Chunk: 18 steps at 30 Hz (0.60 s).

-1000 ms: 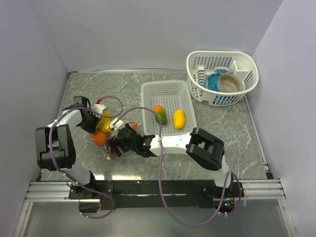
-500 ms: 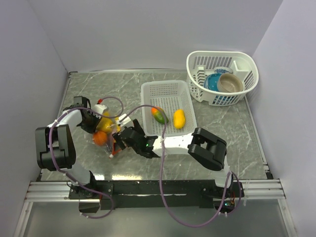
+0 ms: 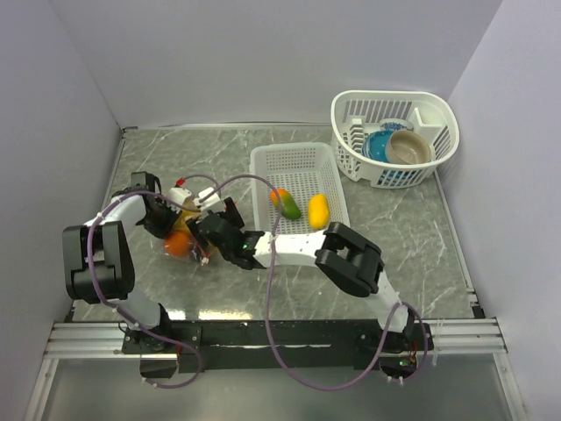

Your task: Open the zip-top bag and remove the fake food

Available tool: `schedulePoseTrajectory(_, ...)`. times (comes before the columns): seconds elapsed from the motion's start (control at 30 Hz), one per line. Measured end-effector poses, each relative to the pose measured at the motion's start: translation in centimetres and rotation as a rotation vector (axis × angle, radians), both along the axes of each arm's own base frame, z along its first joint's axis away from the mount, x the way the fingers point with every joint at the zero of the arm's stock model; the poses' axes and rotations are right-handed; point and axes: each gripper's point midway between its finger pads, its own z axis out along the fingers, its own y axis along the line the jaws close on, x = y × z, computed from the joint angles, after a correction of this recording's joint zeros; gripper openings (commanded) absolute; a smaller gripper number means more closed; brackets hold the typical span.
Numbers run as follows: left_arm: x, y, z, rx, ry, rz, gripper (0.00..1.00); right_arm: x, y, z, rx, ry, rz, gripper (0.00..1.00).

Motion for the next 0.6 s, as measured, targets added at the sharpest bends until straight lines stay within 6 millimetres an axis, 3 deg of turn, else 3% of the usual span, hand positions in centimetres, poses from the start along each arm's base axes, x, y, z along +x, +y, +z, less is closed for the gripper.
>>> schedulePoseTrajectory(0.2, -0.8, -0.2, 0.0, -0.005, 0.024, -0.065, 0.01, 1.4, -0.9, -3.9, -0.079, 0.018, -0.039, 0.86)
schedulePoseTrajectory(0.33, -1.2, -0.5, -0.1, -0.02, 0.037, -0.094, 0.01, 1.6, -0.7, -4.1, -0.052, 0.032, -0.035, 0.76)
schedulePoseTrajectory(0.47, -1.6, -0.8, 0.1, -0.04, 0.051, -0.104, 0.01, 1.7, -0.8, -4.3, -0.033, 0.044, -0.023, 0.58)
schedulePoseTrajectory(0.6, -1.9, -1.1, 0.1, -0.052, 0.061, -0.112, 0.01, 1.1, -1.5, -4.5, -0.009, 0.054, -0.004, 0.53)
